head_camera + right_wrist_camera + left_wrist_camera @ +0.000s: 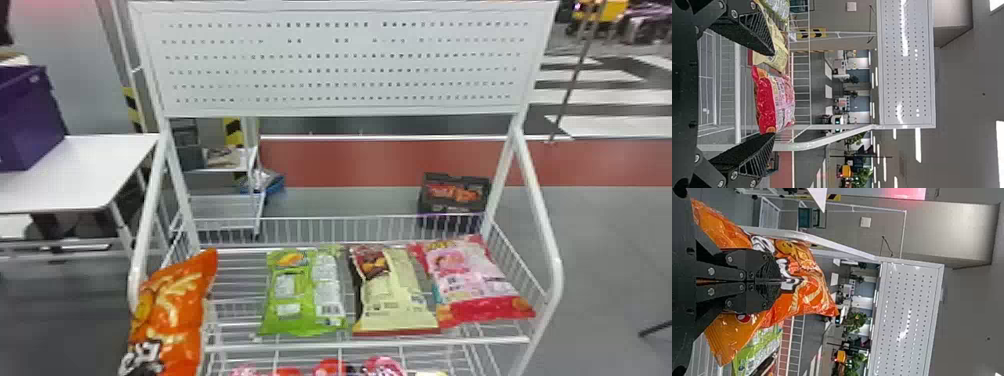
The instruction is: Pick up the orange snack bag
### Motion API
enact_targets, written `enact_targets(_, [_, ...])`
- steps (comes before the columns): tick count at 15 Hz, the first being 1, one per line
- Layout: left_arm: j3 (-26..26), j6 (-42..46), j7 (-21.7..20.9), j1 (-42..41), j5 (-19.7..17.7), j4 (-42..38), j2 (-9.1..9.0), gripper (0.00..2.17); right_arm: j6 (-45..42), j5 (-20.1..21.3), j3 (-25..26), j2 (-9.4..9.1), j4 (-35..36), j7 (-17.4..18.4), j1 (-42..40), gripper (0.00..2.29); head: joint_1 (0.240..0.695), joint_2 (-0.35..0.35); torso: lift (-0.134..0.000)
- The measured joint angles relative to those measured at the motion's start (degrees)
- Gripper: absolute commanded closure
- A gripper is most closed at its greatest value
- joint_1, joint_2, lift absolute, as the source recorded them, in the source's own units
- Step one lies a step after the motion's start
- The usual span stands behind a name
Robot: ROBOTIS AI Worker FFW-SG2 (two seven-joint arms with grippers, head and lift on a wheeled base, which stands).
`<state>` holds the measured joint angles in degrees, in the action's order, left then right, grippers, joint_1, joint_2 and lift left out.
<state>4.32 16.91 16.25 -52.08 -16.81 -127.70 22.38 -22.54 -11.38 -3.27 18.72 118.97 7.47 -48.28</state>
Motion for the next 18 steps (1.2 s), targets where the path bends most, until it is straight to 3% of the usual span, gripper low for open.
enact_targets(10, [0.92,8.55,0.09,-4.95,1.69,1.66,-0.04,1.87,-0.54,-0.31,-0.20,0.17,0.02,0.00,-0.07,0.17,0.499,0.000,0.000])
enact_targets(18, [0.86,9.77,-0.27,-5.57,2.13,2.12,0.04,1.87,-1.17,-0.32,-0.40,0.35,0.30,0.00,-0.32,0.17,0.499,0.000,0.000])
